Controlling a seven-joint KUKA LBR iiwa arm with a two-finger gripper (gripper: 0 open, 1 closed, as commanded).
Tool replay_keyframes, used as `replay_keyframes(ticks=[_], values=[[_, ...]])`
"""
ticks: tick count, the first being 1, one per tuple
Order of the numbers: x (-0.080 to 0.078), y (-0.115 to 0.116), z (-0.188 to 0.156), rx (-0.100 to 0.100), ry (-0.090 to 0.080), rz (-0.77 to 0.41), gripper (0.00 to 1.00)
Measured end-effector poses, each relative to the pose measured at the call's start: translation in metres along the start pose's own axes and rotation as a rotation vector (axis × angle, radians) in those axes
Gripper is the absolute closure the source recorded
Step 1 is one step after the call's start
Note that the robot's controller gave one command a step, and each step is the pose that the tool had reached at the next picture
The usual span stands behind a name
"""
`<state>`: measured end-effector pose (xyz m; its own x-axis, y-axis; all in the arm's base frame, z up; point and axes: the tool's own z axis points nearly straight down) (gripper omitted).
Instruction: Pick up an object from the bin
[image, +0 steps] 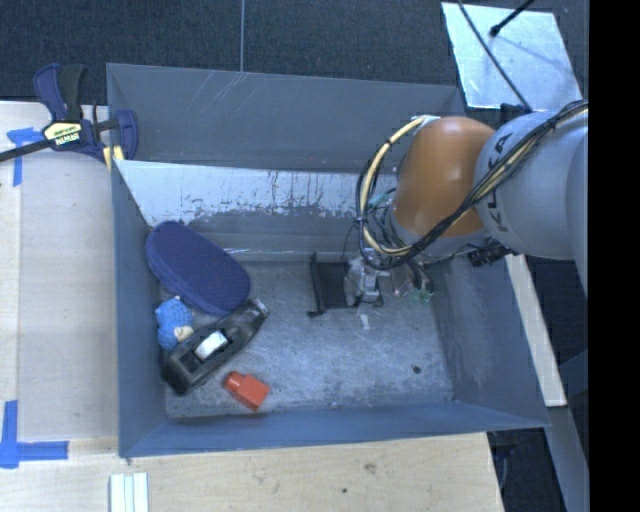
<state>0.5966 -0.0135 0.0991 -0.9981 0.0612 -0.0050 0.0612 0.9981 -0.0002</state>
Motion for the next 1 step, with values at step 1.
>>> replay_keyframes(ticks=[1], values=[[0.0,0.0,0.0,0.0,0.0,-0.001,0.0]])
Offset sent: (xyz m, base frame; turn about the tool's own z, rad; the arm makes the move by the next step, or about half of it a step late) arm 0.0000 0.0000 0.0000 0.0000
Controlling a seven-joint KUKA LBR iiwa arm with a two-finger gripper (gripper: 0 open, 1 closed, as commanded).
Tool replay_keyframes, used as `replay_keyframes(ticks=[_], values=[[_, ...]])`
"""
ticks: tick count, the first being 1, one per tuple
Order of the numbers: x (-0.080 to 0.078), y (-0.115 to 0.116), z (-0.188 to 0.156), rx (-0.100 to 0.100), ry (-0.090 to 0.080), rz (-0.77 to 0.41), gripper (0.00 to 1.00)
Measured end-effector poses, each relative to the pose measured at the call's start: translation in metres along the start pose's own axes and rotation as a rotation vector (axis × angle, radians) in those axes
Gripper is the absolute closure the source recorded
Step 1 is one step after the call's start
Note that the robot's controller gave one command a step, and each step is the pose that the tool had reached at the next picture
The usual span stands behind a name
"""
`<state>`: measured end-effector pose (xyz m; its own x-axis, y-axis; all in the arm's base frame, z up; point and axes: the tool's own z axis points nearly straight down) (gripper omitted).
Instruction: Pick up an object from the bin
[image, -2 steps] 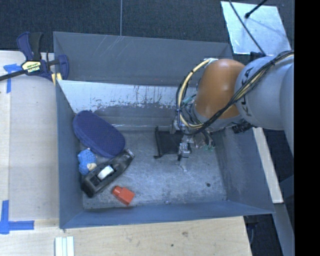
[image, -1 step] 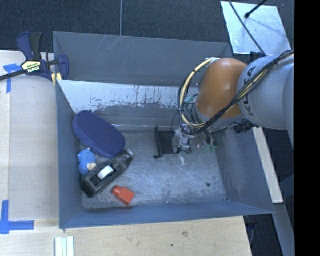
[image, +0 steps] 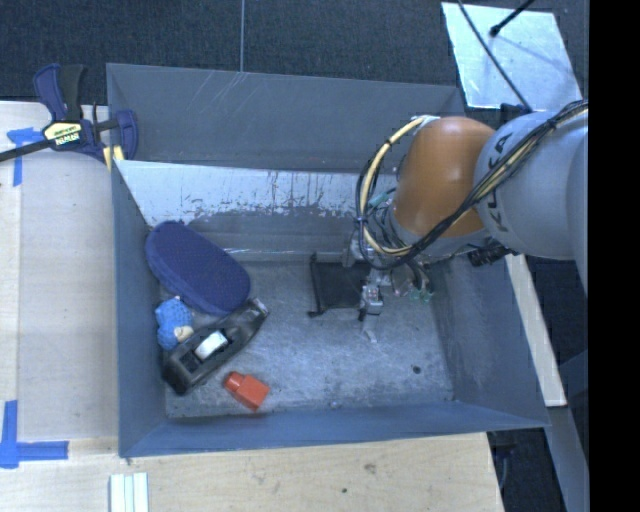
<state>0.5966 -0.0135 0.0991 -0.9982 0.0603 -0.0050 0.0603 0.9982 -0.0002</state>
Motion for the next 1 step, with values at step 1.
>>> replay_keyframes(ticks=[1], values=[[-0.0199,0.0035,0.0302,-0.001,0.0,0.05,0.0]])
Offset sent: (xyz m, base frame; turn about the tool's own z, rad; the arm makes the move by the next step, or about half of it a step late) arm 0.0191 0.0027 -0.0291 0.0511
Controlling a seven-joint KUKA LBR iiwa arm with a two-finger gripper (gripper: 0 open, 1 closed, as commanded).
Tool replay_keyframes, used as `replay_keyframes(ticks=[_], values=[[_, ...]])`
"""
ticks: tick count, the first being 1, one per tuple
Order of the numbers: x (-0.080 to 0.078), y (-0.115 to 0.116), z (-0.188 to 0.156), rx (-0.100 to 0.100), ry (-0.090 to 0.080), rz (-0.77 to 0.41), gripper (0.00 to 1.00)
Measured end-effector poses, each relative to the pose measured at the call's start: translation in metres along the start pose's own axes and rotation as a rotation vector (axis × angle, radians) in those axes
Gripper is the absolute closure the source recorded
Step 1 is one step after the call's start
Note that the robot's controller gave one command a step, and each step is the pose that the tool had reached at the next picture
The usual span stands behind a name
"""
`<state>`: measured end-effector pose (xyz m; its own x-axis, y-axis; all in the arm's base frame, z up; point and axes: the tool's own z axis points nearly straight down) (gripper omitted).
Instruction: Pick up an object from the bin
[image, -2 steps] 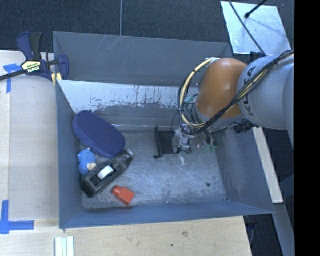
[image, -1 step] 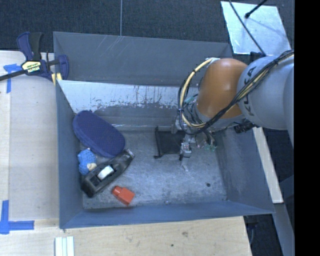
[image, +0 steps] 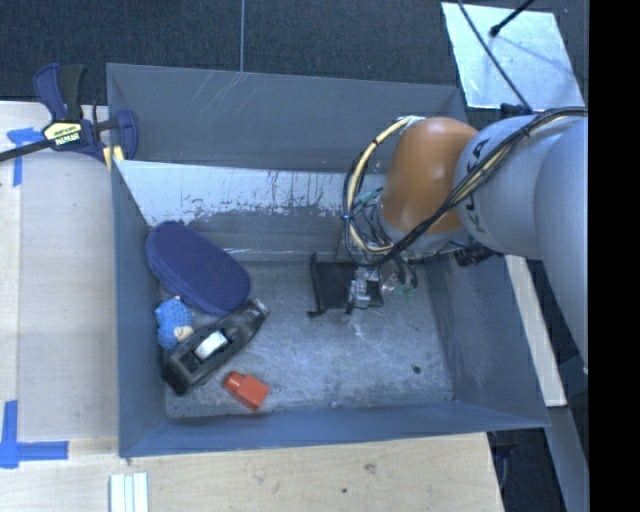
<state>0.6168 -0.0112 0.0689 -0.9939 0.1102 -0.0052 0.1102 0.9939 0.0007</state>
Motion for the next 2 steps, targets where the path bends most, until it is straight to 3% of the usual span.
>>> replay_keyframes(ticks=[1,2], values=[[-0.001,0.0,-0.005,0.0,0.002,-0.002,1.0],[0.015,0.0,-0.161,0.0,-0.008,-0.047,1.0]])
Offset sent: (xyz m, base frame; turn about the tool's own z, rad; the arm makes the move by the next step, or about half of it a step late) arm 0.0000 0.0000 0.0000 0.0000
